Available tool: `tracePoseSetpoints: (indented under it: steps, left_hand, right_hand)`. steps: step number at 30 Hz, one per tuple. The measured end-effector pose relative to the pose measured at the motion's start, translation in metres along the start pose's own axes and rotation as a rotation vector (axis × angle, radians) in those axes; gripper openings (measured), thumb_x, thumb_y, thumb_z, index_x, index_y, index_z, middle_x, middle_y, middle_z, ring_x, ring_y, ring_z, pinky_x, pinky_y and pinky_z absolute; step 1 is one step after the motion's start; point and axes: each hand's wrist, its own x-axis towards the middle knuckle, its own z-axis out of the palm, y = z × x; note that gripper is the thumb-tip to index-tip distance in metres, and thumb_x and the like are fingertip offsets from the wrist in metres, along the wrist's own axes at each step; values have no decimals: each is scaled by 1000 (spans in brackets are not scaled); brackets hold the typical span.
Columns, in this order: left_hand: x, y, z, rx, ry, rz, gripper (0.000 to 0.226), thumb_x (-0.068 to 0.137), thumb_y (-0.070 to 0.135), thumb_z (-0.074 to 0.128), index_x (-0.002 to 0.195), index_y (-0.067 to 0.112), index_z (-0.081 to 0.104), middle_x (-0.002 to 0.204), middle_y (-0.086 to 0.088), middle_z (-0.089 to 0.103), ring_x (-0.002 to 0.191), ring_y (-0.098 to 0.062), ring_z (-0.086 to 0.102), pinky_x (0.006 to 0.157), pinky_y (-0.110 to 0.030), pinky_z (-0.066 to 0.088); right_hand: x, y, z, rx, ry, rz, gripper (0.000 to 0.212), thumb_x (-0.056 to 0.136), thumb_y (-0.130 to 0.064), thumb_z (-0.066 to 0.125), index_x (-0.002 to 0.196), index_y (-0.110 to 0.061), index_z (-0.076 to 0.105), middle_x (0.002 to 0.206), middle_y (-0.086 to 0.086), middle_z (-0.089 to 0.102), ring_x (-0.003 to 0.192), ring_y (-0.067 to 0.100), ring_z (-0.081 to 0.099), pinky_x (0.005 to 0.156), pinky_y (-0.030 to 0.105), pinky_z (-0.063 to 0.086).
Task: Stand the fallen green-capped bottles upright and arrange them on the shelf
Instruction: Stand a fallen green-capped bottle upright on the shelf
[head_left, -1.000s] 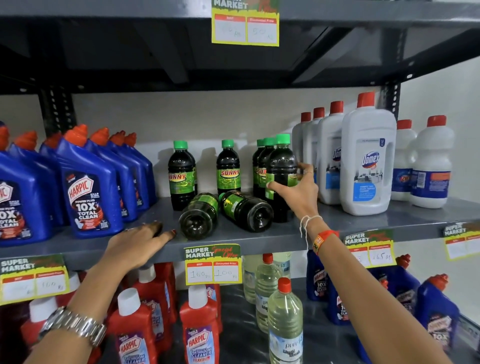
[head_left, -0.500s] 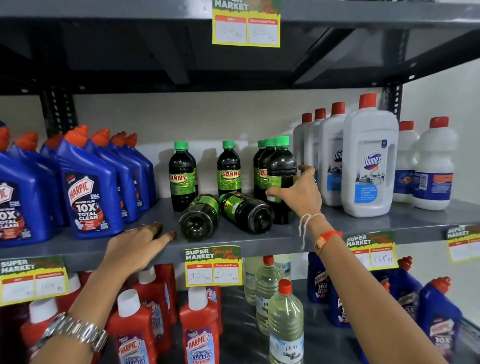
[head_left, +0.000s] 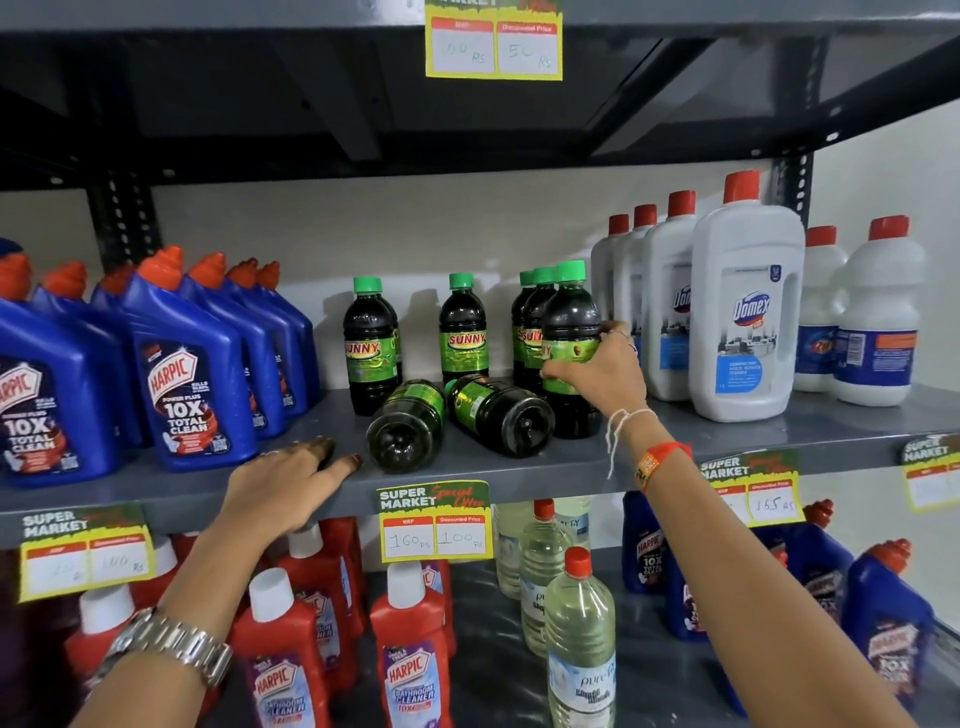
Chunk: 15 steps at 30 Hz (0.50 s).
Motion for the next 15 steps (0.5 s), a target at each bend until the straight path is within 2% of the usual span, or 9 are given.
tracePoseSetpoints:
  steps: [2, 4, 5, 6, 7, 9, 10, 13, 15]
  left_hand:
    - [1, -2, 3, 14, 2, 18, 54, 93, 44, 19, 142, 26, 32, 149, -6, 38, 128, -24, 45, 91, -34, 43]
    - [2, -4, 5, -1, 6, 9, 55, 92, 46, 19, 142, 26, 32, 149, -6, 38, 128, -25, 45, 90, -35, 43]
    - [2, -4, 5, -7, 10, 7, 55, 93, 46, 19, 143, 26, 32, 149, -6, 38, 128, -25, 45, 90, -35, 42]
    - [2, -4, 5, 0, 16, 11, 55, 93, 45, 19, 143, 26, 32, 149, -6, 37, 129, -25, 44, 90, -35, 42]
    - [2, -3, 5, 15, 17, 19, 54, 93, 44, 19, 143, 26, 32, 150, -6, 37, 129, -25, 44, 90, -35, 42]
    - [1, -2, 5, 24, 20, 21, 53, 94, 42, 20, 143, 26, 31, 149, -6, 37, 129, -25, 45, 89, -35, 43]
    - [1, -2, 5, 34, 24, 21, 53, 94, 43, 20, 143, 26, 30, 149, -7, 38, 128, -25, 45, 88, -35, 43]
    - [0, -2, 4, 84, 21, 32, 51, 95, 40, 22, 143, 26, 29, 147, -9, 39, 127, -26, 46, 89, -35, 44]
    - [0, -1, 5, 106, 20, 44, 50, 95, 37, 24, 144, 27, 27, 147, -9, 38, 127, -26, 46, 86, -34, 44]
  right_hand:
    - [4, 3, -6, 237, -108, 113, 103, 54, -30, 83, 135, -4, 25, 115, 12, 61, 103, 27, 62, 91, 38, 51]
    - [1, 6, -10, 435, -159, 152, 75, 71, -6, 69, 132, -2, 26, 94, 7, 62, 82, 17, 61, 74, 26, 52]
    - [-1, 6, -11, 434, -144, 136, 66, 76, 1, 62, 131, -2, 27, 90, 6, 60, 77, 13, 58, 70, 22, 50]
    - [-3, 6, -9, 442, -124, 115, 64, 78, 0, 62, 132, -1, 28, 97, 9, 60, 82, 14, 58, 75, 24, 50]
    - [-5, 5, -8, 375, -94, 90, 68, 78, -8, 67, 133, -1, 27, 114, 14, 57, 97, 20, 58, 86, 30, 49]
    - [-9, 2, -2, 79, -5, 40, 92, 71, -32, 77, 137, 1, 22, 140, 20, 36, 131, 33, 38, 106, 40, 33]
    - [-12, 1, 2, -44, 45, 19, 103, 65, -42, 79, 138, 2, 21, 143, 21, 30, 135, 36, 30, 108, 42, 30]
    - [-17, -1, 5, -111, 171, -29, 107, 54, -47, 84, 132, 1, 27, 136, 20, 41, 129, 36, 40, 101, 44, 39]
    - [-11, 2, 4, -29, 151, -11, 99, 53, -40, 85, 128, -3, 31, 129, 16, 51, 122, 33, 50, 97, 43, 43]
